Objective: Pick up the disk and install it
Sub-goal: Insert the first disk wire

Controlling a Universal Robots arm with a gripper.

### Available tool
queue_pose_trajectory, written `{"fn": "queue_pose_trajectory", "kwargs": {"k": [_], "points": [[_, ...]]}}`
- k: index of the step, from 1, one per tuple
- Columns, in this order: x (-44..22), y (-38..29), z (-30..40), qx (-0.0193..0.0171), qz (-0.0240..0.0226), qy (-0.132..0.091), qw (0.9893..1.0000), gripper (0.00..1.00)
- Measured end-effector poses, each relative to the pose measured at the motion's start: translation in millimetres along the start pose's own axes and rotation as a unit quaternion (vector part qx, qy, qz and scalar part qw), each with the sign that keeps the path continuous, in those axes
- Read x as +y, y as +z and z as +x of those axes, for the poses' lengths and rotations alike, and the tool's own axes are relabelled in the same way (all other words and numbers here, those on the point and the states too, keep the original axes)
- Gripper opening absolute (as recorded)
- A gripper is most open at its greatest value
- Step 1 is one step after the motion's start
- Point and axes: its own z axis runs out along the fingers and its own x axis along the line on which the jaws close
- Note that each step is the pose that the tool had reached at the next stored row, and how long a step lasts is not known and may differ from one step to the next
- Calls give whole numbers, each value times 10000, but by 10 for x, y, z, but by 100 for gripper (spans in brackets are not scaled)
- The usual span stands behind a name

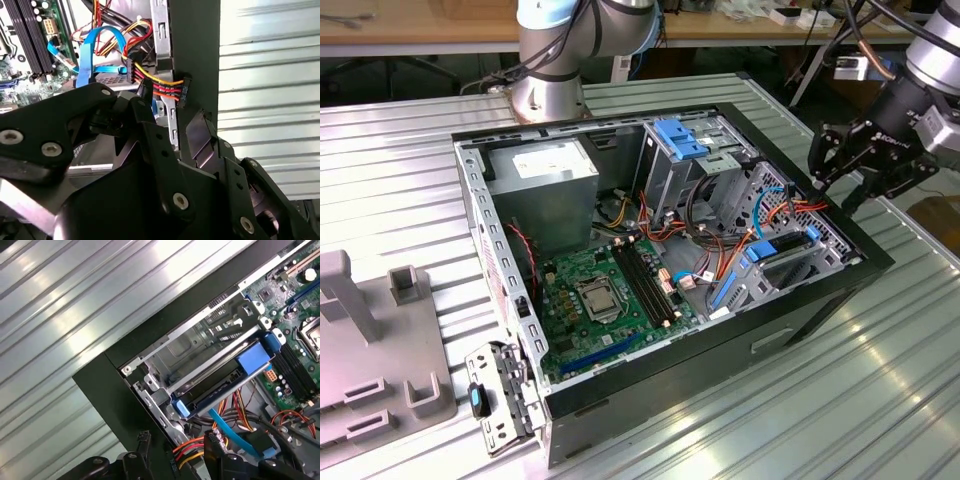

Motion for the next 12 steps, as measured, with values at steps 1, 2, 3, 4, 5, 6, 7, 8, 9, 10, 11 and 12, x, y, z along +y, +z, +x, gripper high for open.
{"fn": "queue_pose_trajectory", "kwargs": {"k": [1, 2, 3, 4, 5, 6, 7, 8, 9, 10, 11, 12], "points": [[-28, 4, -1, -1, 0, 0, 10000, 54], [-38, 4, -3, -1, -1, -4, 10000, 54], [-43, 6, -7, -2, -1, -54, 10000, 54], [-44, 10, -7, -6, -3, -200, 9998, 54], [-46, 12, -7, -9, -5, -342, 9994, 54], [-48, 15, -6, -11, -6, -420, 9991, 54], [-53, 20, -4, -14, -7, -538, 9985, 54], [-58, 26, -3, -18, -8, -658, 9978, 54], [-59, 28, -3, -19, -8, -705, 9975, 54], [-62, 32, -2, -21, -9, -802, 9968, 54], [-65, 36, -2, -23, -11, -897, 9960, 54], [-67, 39, -2, -25, -12, -976, 9952, 54]]}}
